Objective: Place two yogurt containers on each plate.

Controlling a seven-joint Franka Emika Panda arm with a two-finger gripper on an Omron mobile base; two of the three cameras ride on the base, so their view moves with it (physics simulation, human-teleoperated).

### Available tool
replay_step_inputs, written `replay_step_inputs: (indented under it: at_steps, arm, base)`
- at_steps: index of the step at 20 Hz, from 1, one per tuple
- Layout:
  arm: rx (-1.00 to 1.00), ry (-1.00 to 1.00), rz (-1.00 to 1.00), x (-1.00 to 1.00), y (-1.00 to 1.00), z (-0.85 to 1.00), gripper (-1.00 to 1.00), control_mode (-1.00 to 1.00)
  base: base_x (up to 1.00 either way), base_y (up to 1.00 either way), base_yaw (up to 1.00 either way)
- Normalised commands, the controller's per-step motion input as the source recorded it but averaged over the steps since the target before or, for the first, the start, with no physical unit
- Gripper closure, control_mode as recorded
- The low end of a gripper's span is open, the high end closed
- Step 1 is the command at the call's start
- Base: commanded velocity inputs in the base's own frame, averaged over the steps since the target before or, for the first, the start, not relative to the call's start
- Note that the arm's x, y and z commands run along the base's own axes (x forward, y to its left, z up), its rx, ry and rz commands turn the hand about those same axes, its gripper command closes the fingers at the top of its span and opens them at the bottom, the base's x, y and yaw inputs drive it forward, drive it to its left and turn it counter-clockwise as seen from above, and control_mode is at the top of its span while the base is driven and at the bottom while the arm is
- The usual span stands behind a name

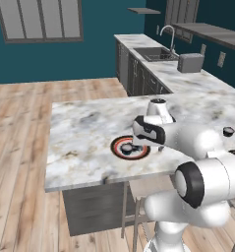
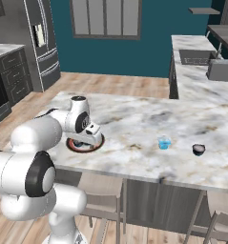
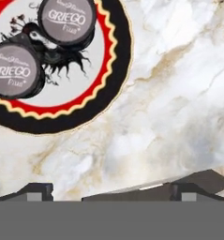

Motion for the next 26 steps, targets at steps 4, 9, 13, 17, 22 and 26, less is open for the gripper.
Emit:
replay_step_inputs:
  at_steps: [4, 9, 13, 17, 22, 26]
  arm:
    - [0.00, 0.00, 0.00, -0.02, 0.00, 0.00, -1.00, -1.00]
    - [0.01, 0.00, -0.01, -0.03, -0.03, 0.00, -1.00, 1.00]
    - [0.00, 0.00, 0.00, 0.00, 0.00, 0.00, -1.00, 1.00]
    - [0.00, 0.00, 0.00, 0.00, 0.00, 0.00, -1.00, 1.00]
    - [0.00, 0.00, 0.00, 0.00, 0.00, 0.00, -1.00, 1.00]
    - [0.00, 0.00, 0.00, 0.00, 0.00, 0.00, -1.00, 1.00]
  base:
    - [0.00, 0.00, 0.00]
    - [-0.02, -0.48, -0.12]
    - [0.08, -0.99, -0.03]
    - [0.22, -1.00, 0.00]
    - [0.32, -0.99, 0.00]
    - [0.59, -0.84, 0.00]
